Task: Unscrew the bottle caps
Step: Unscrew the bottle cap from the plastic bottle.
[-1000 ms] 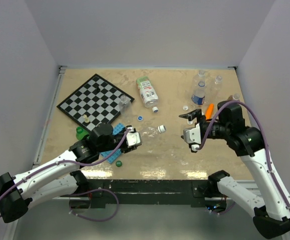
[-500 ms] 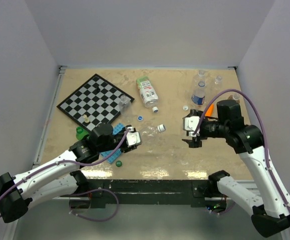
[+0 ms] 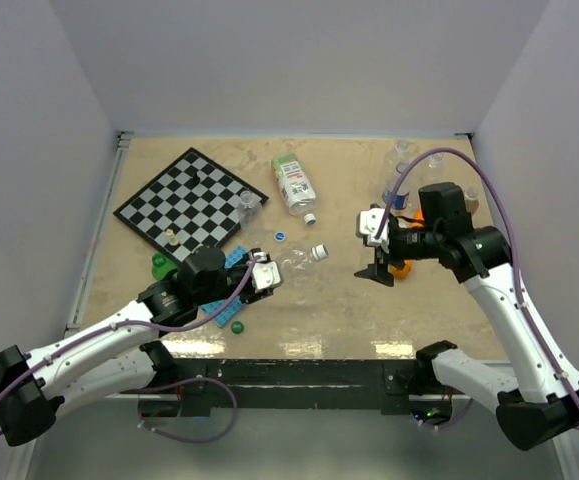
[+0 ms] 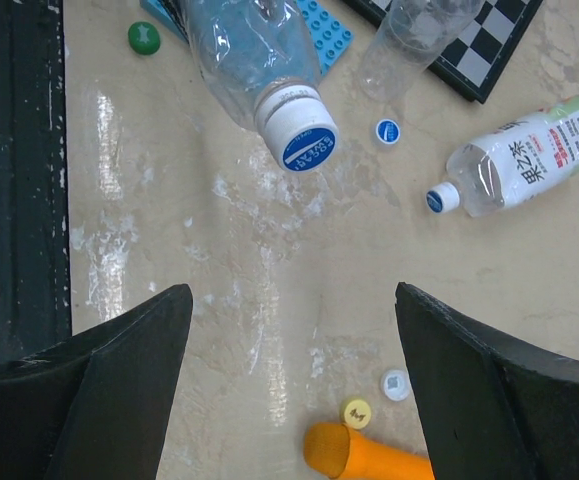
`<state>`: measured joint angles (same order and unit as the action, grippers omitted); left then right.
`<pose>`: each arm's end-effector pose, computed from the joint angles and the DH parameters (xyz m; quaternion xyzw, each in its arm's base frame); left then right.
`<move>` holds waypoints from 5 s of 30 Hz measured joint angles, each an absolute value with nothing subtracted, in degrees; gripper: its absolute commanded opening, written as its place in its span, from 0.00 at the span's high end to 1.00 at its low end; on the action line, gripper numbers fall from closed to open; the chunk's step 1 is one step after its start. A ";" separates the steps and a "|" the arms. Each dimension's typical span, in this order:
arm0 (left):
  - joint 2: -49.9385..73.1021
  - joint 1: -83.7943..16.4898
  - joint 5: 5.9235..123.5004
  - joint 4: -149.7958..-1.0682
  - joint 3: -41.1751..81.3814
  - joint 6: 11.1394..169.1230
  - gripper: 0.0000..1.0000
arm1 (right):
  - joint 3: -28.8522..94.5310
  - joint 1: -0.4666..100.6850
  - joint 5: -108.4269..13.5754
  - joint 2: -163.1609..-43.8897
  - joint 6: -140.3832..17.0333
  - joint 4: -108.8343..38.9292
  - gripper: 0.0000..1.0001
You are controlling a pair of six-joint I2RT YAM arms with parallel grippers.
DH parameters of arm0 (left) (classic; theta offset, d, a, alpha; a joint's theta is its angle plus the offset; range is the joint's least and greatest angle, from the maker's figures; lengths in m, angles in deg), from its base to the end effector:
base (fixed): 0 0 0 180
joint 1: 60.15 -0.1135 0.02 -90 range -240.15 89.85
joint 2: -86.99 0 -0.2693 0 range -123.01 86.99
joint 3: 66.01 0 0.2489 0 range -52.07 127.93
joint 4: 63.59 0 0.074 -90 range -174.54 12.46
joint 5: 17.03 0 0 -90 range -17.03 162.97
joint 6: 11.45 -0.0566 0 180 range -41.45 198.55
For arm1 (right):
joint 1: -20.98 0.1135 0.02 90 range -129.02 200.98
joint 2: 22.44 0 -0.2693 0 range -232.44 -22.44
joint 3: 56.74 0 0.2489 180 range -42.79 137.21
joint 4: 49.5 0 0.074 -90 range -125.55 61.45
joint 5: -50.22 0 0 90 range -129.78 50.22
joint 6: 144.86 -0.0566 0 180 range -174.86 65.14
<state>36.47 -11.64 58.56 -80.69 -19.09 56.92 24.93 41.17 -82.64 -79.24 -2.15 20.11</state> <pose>0.1337 -0.1724 0.2602 0.5273 0.6270 -0.2315 0.5246 0.1560 0.0984 0.3622 -0.6235 0.6076 0.2235 0.4383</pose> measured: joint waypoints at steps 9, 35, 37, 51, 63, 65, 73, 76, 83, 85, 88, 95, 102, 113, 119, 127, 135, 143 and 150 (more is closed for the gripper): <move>36.77 -11.64 60.42 -80.69 -19.09 56.92 0.99 | 28.56 41.17 -87.40 -85.08 -3.16 20.18 0.11; 36.79 -11.64 61.38 -80.72 -19.09 56.92 0.99 | 29.08 41.15 -93.41 -90.91 -5.72 20.20 0.11; 36.79 -11.64 61.40 -80.72 -19.09 56.92 0.99 | 29.21 41.15 -93.54 -91.11 -5.85 20.20 0.11; 36.79 -11.64 61.47 -80.72 -19.09 56.92 0.99 | 29.32 41.15 -94.50 -91.72 -6.87 20.15 0.11; 36.79 -11.64 61.51 -80.72 -19.09 56.92 0.99 | 29.48 41.04 -95.75 -93.93 -9.63 19.80 0.11; 36.79 -11.64 61.51 -80.72 -19.09 56.92 0.99 | 29.63 40.90 -96.19 -94.19 -9.98 19.70 0.11; 36.79 -11.64 61.51 -80.72 -19.09 56.92 0.99 | 30.39 40.73 -96.95 -96.79 -13.32 18.49 0.09; 36.79 -11.64 61.49 -80.72 -19.09 56.92 0.99 | 30.66 40.73 -98.15 -99.09 -14.00 18.41 0.11; 36.79 -11.64 61.51 -80.72 -19.09 56.92 0.99 | 35.25 40.73 -102.50 -107.13 -11.33 21.90 0.20; 36.77 -11.64 61.51 -80.72 -19.09 56.92 0.99 | 36.25 40.90 -103.36 -108.53 -10.22 23.35 0.22; 36.75 -11.64 61.51 -80.72 -19.09 56.92 0.99 | 36.71 41.54 -103.95 -109.18 -9.23 24.55 0.28; 36.64 -11.64 61.49 -80.72 -19.09 56.92 0.99 | 38.17 43.22 -105.28 -109.18 -8.32 26.21 0.34; 36.38 -11.64 61.49 -80.72 -19.09 56.92 0.99 | 39.40 43.81 -105.52 -109.23 -7.86 26.73 0.44; 36.33 -11.62 60.63 -81.28 -19.09 56.88 0.99 | 39.40 44.80 -103.64 -109.23 -6.55 26.56 1.00; 36.36 -11.62 60.50 -81.55 -19.09 56.84 0.99 | 38.81 45.71 -101.30 -107.61 -1.89 26.45 1.00; 36.51 -10.88 56.24 -77.52 -19.09 56.51 0.99 | 32.45 47.00 -96.54 -92.83 21.39 25.27 1.00; 36.31 -10.61 54.23 -75.27 -19.07 56.49 0.99 | 28.34 47.88 -93.24 -85.82 47.94 25.95 1.00; 36.20 -10.63 54.58 -75.58 -19.07 56.51 0.99 | 27.79 47.88 -92.38 -85.99 53.71 26.45 0.81; 36.14 -10.63 54.49 -75.78 -19.07 56.51 0.99 | 26.94 47.90 -92.38 -85.14 51.13 25.49 0.47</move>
<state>36.14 -10.63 54.49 -75.78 -19.07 56.51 26.94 47.90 -92.38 -85.14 51.13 25.49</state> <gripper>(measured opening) 0.520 0.413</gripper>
